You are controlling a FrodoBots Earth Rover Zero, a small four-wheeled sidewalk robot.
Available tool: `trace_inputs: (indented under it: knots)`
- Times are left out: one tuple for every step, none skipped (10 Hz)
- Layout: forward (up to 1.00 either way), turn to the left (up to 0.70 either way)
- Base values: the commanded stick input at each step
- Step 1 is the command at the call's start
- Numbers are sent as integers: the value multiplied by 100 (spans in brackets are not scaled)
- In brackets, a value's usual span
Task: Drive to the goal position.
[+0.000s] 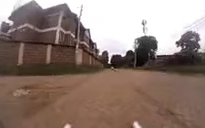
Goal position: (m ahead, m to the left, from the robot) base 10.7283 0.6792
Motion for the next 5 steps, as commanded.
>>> trace_inputs:
  knots:
    - [70, 0]
    - [70, 0]
    - [70, 0]
    - [70, 0]
    - [70, 0]
